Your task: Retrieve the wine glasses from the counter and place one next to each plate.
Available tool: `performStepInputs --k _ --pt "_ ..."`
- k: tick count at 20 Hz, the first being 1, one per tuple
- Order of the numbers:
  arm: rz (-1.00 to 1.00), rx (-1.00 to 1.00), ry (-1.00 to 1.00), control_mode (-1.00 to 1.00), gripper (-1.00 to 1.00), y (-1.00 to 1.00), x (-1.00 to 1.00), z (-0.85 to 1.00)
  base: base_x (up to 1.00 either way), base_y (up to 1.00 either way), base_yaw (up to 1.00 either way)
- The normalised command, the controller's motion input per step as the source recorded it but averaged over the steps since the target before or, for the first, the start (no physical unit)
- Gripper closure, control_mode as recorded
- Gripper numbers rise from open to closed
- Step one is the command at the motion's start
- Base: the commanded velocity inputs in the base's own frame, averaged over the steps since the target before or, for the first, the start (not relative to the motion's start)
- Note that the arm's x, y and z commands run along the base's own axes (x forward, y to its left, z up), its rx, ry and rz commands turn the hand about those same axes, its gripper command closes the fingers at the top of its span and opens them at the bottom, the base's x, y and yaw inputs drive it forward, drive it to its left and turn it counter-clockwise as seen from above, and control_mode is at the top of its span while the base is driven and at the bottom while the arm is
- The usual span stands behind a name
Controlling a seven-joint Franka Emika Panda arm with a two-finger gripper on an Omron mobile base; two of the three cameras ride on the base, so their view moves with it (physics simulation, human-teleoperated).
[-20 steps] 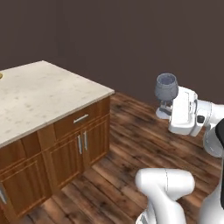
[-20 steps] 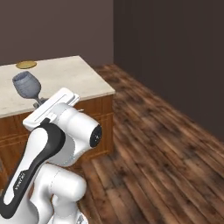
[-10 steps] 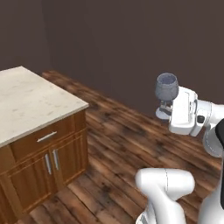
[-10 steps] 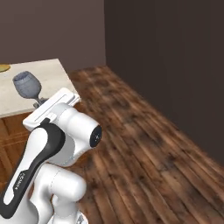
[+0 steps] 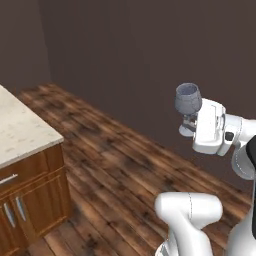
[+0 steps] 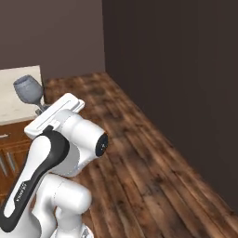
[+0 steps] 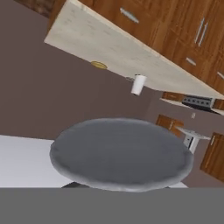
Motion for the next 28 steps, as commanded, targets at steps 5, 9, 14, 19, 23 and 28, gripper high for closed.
performStepInputs --k 5,9,14,19,23,28 --pt "0.0 0.0 0.0 1.0 1.0 0.0 0.0 0.0 0.99 -1.0 0.09" --pt "0.0 0.0 0.0 1.0 1.0 0.0 0.0 0.0 1.0 -1.0 0.18" --pt "0.0 0.0 0.0 1.0 1.0 0.0 0.0 0.0 1.0 -1.0 0.28" --pt "0.0 0.0 0.0 1.0 1.0 0.0 0.0 0.0 1.0 -0.43 0.5" --pt "0.0 0.0 0.0 1.0 1.0 0.0 0.0 0.0 1.0 -0.24 0.7" --pt "0.0 0.0 0.0 1.0 1.0 0.0 0.0 0.0 1.0 -0.31 0.75"
